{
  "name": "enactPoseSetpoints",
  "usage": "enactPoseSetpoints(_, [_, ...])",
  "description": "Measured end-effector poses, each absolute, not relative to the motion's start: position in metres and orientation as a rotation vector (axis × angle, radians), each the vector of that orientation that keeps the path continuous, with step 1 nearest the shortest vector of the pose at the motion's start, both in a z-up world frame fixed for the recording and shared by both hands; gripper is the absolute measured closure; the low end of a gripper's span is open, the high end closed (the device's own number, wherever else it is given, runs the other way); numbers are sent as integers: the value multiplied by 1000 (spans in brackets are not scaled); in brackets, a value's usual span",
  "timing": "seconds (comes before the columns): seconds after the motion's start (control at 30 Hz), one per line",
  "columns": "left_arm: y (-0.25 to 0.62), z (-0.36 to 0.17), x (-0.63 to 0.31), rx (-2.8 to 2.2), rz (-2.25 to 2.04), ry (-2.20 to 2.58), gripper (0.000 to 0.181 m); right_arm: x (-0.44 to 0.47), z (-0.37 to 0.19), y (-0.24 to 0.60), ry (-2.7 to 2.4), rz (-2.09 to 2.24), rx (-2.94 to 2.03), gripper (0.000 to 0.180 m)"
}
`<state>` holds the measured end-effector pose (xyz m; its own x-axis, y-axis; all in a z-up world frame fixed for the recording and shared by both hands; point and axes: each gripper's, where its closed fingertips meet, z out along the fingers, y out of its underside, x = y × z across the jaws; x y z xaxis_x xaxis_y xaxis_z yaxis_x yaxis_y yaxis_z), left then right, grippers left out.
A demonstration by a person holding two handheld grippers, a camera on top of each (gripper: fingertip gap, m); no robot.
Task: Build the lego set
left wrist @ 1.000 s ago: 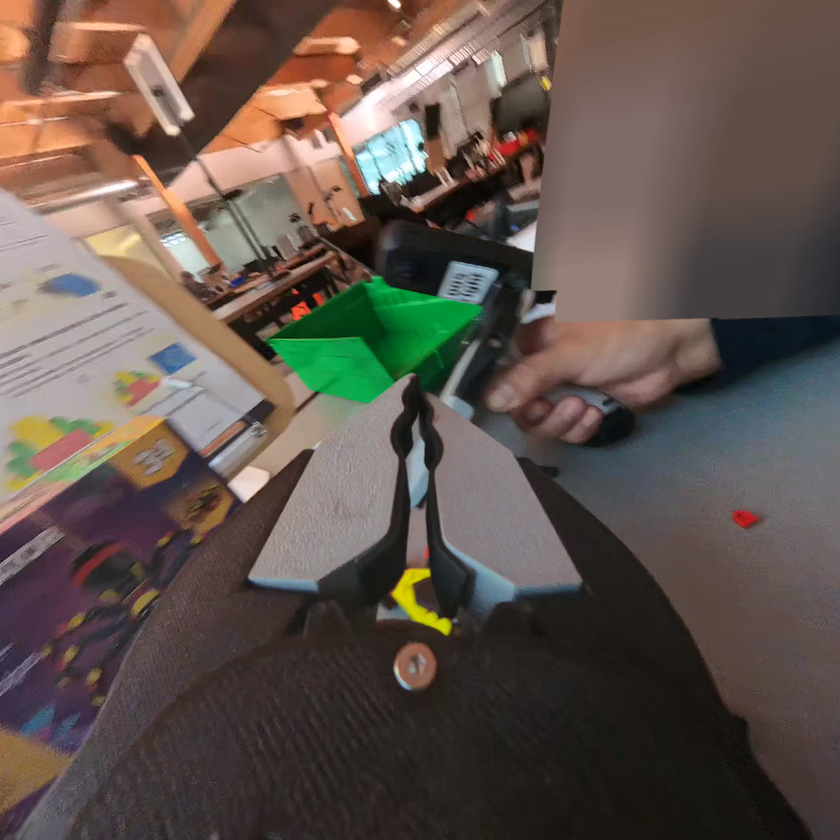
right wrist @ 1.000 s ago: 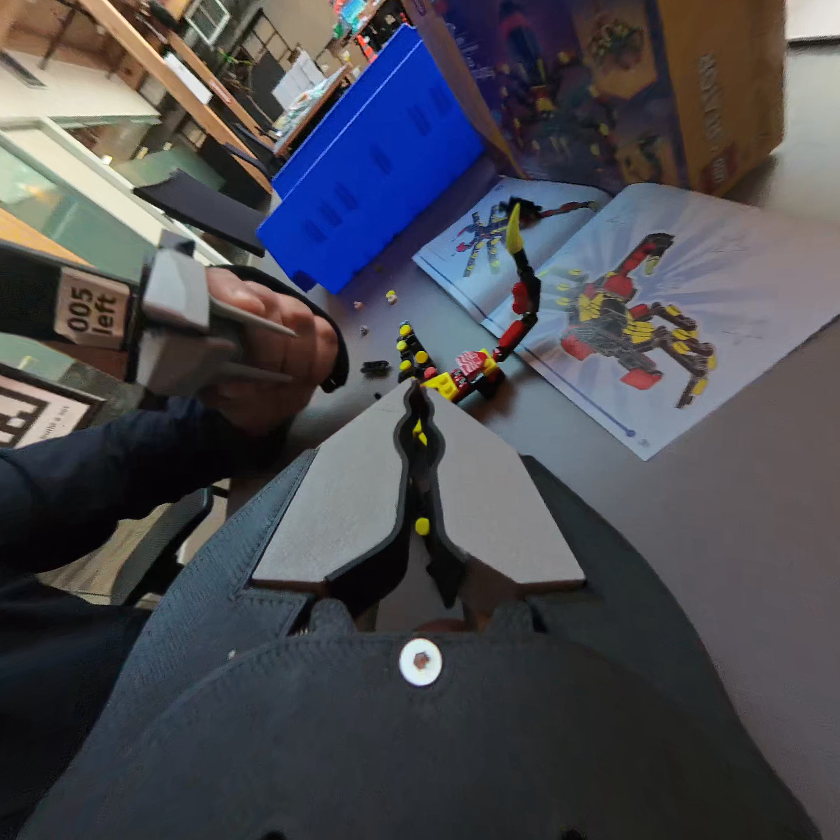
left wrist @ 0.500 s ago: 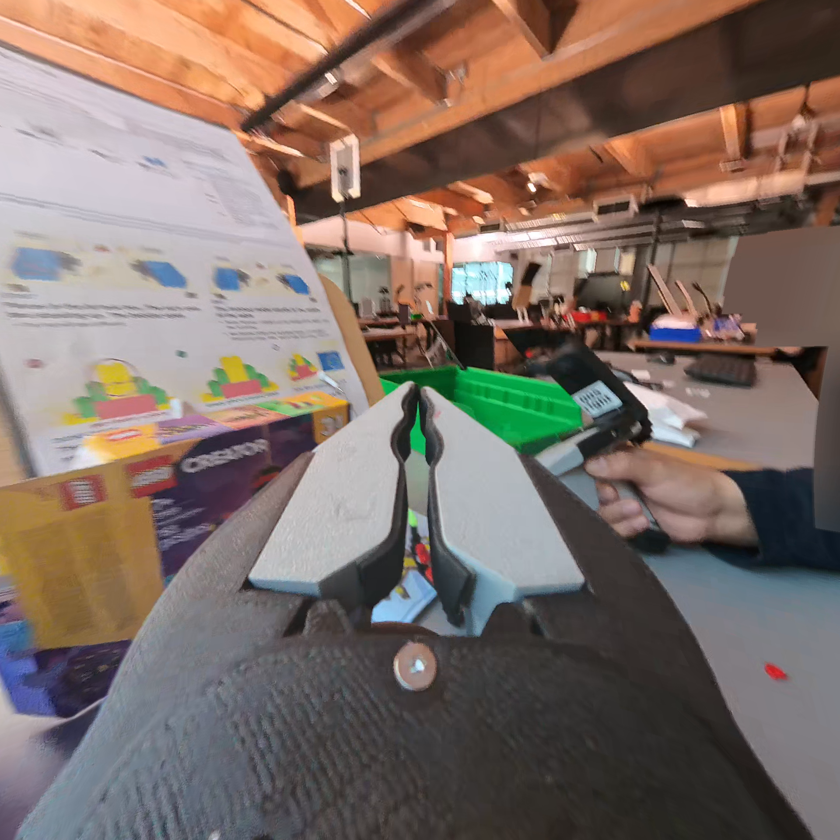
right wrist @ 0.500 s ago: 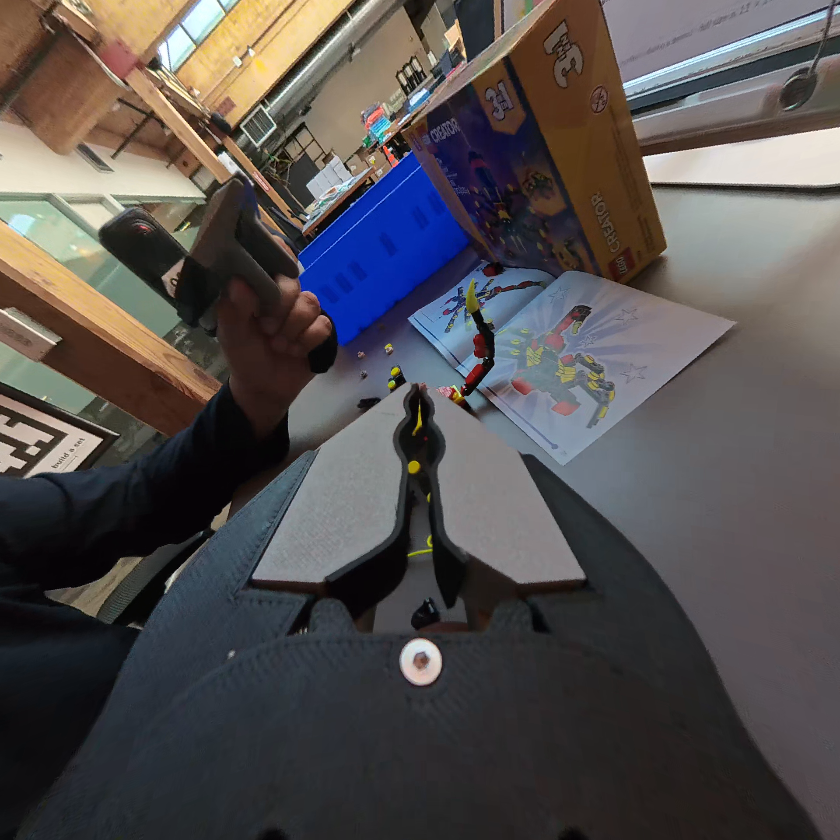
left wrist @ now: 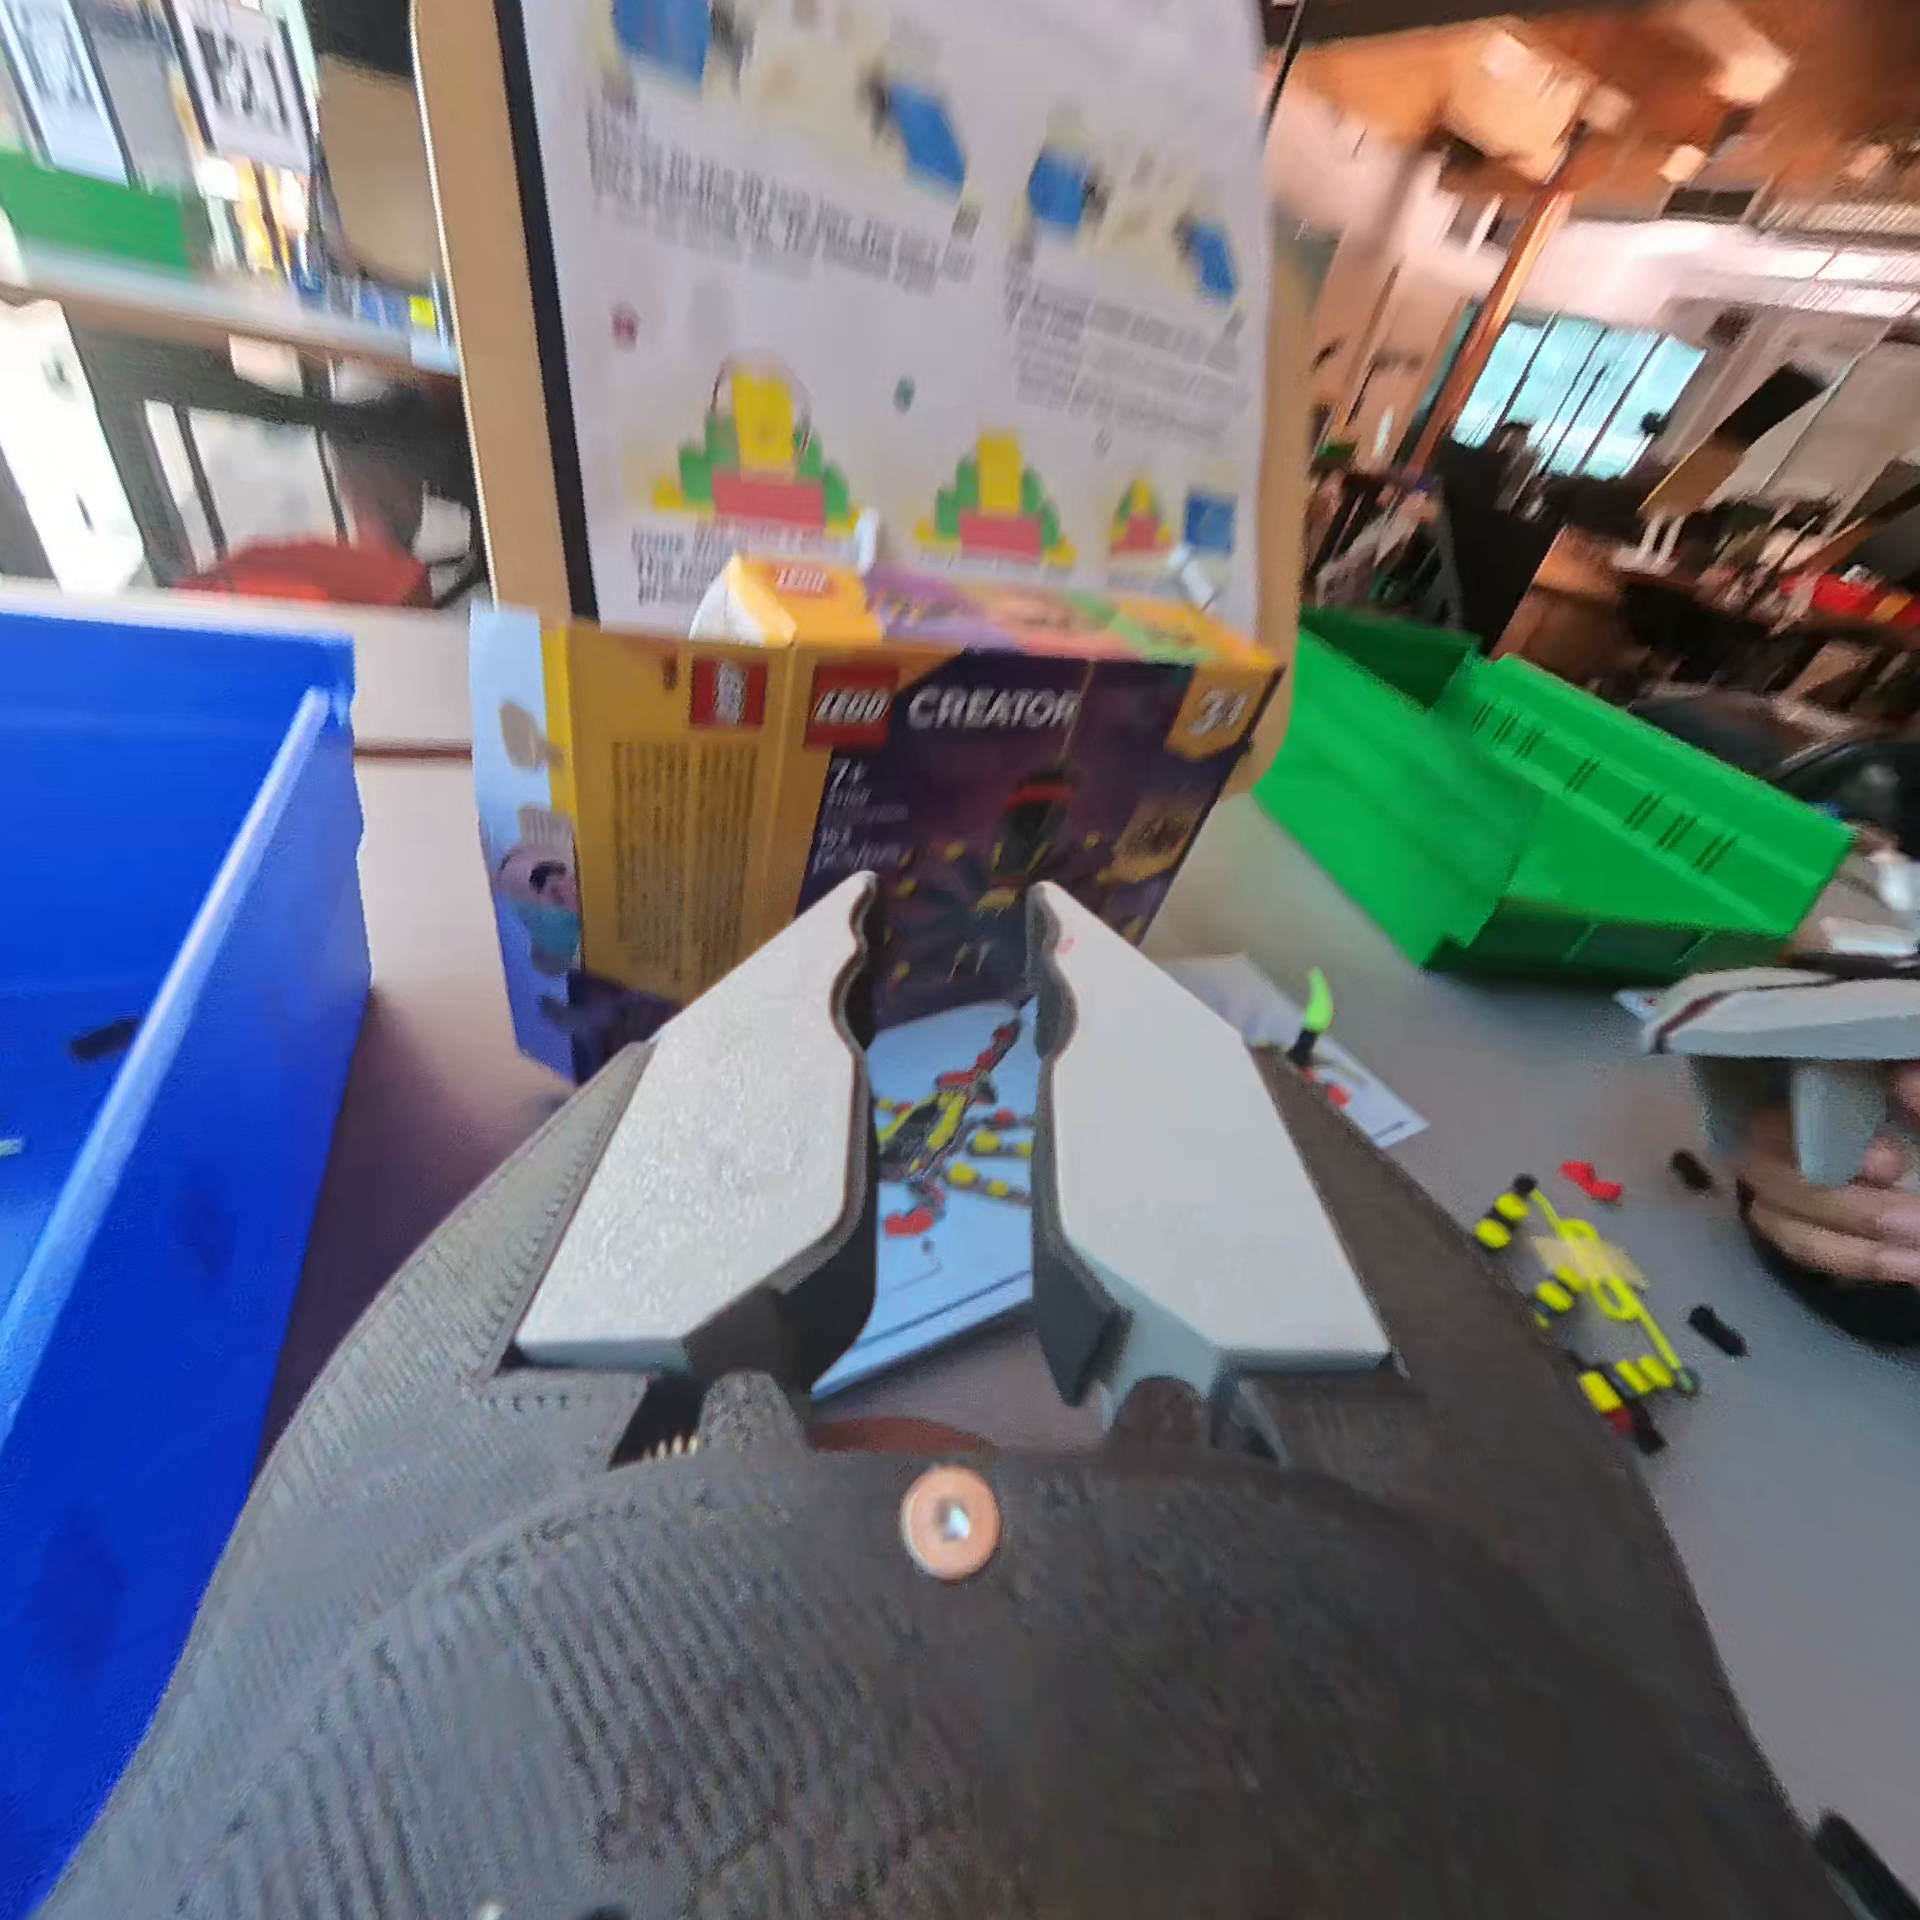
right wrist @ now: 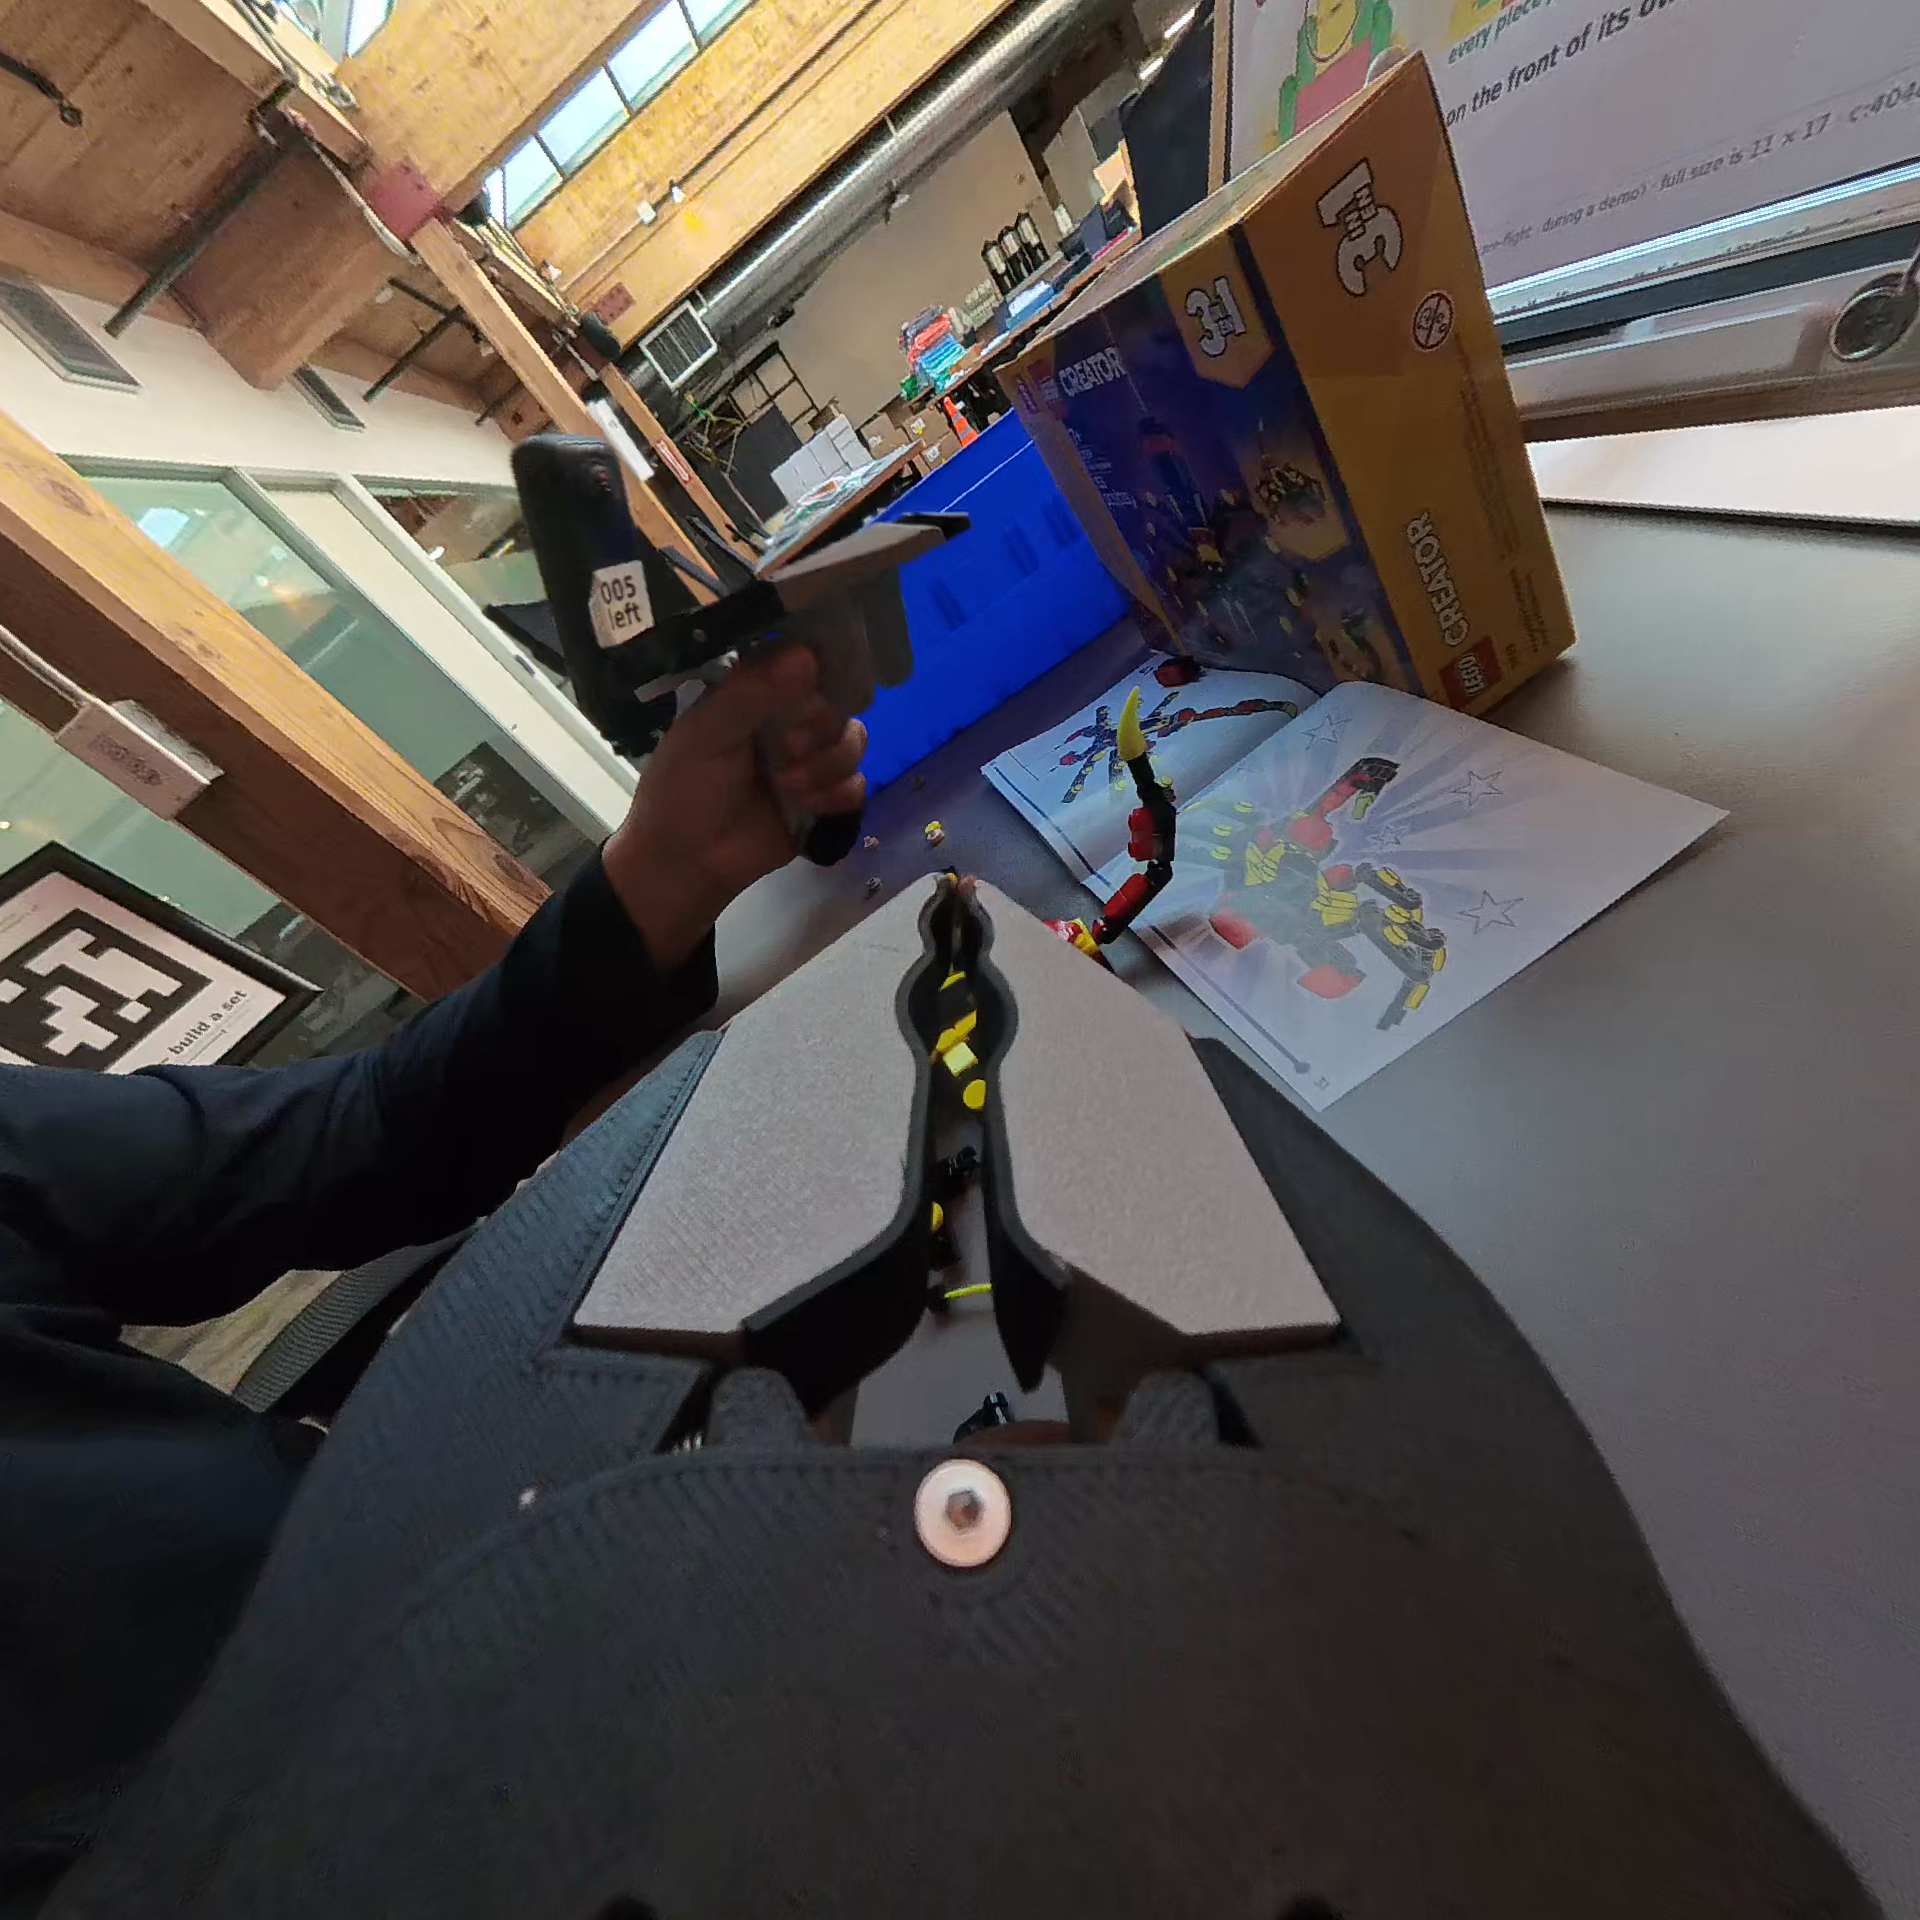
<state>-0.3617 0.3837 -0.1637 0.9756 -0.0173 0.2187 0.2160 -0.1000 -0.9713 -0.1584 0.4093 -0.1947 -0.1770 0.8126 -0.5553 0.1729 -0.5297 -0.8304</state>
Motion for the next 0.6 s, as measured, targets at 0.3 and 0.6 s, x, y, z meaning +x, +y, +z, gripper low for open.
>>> enactPoseSetpoints(0.3, [401, -249, -378, -2177, -88, -35, 142, -158, -193, 408, -1145, 1768, -1593, 180])
enactPoseSetpoints(0.6, [423, -261, -393, -2269, -147, 10, 142, -159, -193, 406, -1151, 1781, -1591, 180])
